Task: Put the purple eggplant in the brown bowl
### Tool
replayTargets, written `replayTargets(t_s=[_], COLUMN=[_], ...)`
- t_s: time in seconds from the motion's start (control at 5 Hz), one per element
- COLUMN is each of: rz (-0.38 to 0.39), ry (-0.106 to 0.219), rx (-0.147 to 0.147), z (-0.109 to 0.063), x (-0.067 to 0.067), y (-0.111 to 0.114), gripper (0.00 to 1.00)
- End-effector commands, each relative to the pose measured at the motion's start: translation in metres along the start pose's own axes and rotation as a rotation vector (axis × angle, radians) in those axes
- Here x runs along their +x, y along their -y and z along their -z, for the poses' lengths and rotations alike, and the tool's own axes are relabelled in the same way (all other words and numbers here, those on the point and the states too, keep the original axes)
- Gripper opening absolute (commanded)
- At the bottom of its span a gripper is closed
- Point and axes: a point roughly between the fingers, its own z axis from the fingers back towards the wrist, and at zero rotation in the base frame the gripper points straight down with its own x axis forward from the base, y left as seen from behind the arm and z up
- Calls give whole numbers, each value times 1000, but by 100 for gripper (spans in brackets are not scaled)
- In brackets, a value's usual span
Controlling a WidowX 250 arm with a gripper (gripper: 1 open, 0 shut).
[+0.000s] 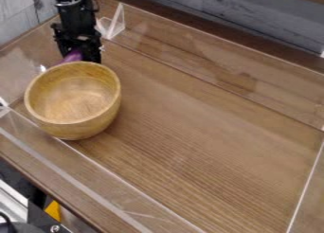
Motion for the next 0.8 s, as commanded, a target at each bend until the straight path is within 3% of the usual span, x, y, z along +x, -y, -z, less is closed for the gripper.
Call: replayTargets(t_s=[0.0,0.6], rz=[-7,-9], ry=[99,91], rx=[63,52], z=[-43,-46], x=[1,-2], y=[-4,-2], gripper=[0,0])
